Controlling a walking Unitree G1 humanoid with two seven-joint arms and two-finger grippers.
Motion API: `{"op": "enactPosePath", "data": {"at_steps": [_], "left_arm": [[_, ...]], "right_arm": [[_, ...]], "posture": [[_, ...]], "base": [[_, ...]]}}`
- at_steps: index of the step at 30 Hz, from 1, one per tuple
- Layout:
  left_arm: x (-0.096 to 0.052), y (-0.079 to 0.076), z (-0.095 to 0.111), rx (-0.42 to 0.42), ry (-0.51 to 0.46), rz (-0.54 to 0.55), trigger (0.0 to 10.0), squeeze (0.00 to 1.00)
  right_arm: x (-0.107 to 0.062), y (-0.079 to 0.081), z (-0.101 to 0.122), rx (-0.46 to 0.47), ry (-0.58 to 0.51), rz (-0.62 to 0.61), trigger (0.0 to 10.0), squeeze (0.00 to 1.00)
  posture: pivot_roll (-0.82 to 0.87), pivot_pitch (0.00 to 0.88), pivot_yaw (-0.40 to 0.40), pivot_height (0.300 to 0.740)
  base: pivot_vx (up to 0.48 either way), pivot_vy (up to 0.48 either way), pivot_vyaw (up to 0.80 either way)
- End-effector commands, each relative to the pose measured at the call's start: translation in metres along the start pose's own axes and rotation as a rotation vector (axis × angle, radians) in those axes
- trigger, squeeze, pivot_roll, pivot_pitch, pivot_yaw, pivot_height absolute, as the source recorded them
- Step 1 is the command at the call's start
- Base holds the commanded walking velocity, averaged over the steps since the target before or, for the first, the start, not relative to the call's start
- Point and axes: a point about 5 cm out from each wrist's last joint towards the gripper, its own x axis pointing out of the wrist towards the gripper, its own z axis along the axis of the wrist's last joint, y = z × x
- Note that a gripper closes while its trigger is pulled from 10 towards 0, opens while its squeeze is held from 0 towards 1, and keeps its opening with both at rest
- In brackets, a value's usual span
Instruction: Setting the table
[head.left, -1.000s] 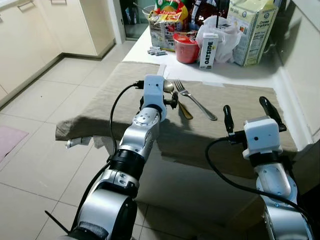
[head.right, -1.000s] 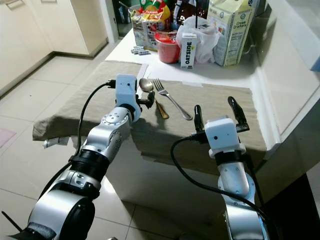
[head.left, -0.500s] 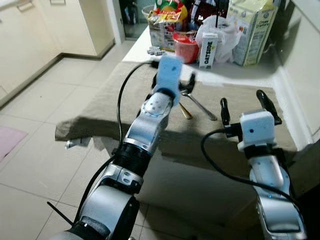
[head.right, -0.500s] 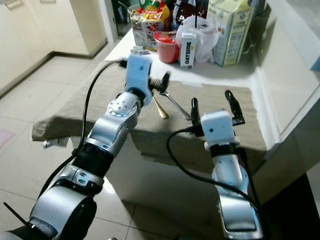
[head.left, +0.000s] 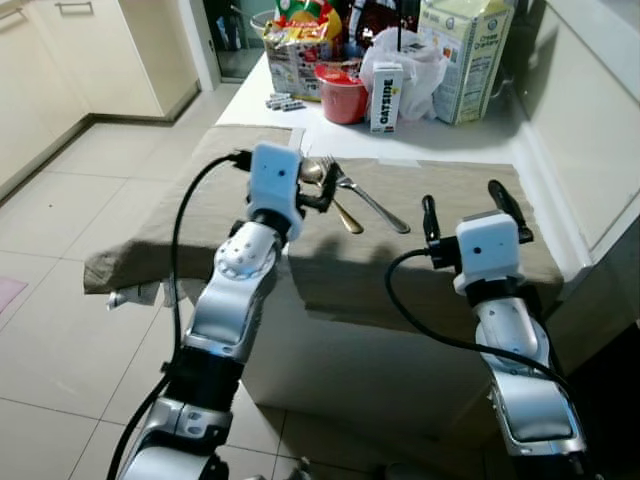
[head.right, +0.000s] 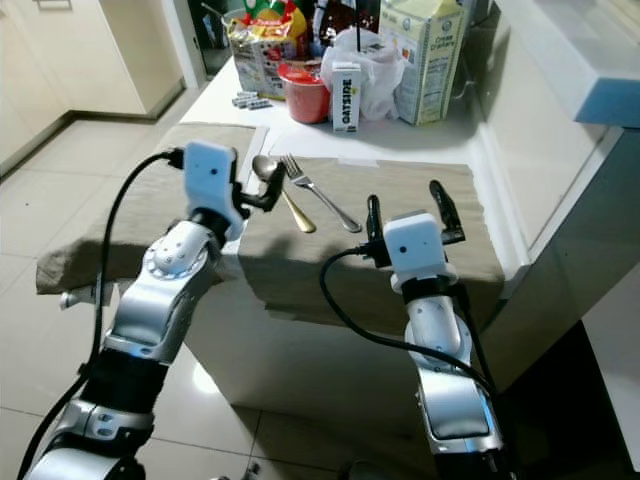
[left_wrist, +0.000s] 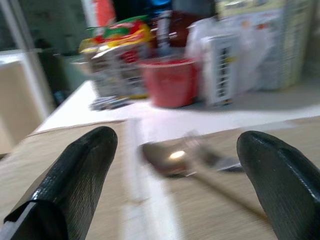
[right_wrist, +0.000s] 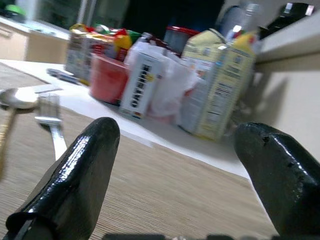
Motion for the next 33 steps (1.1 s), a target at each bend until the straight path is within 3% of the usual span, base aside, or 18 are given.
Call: {"op": "enactPosePath", "data": {"at_steps": [1,14,22,33], "left_arm": [[-0.002,0.007,0.006,0.037,-0.022,0.027,10.0,0.0],[-0.019,0.03,0.015,0.016,-0.073,0.09,10.0,0.0],[-0.02,0.032,0.026,-0.054,-0.12,0.108,10.0,0.0],[-0.02,0.032,0.026,-0.013,-0.12,0.109,10.0,0.0]], "right_arm": [[0.004,0.004,0.005,0.015,-0.03,0.017,10.0,0.0],[0.013,0.006,-0.007,0.068,0.027,0.003,10.0,0.0],[0.019,0.011,-0.007,0.085,0.029,0.015,10.0,0.0],[0.02,0.013,-0.008,0.087,0.03,0.026,10.0,0.0]], "posture": [[-0.09,0.016,0.053,0.728],[-0.06,0.013,0.051,0.728],[-0.05,0.018,0.041,0.728],[-0.06,0.019,0.039,0.728]], "base": [[0.0,0.0,0.0],[0.0,0.0,0.0],[-0.356,0.0,0.0],[0.0,-0.044,0.0]]}}
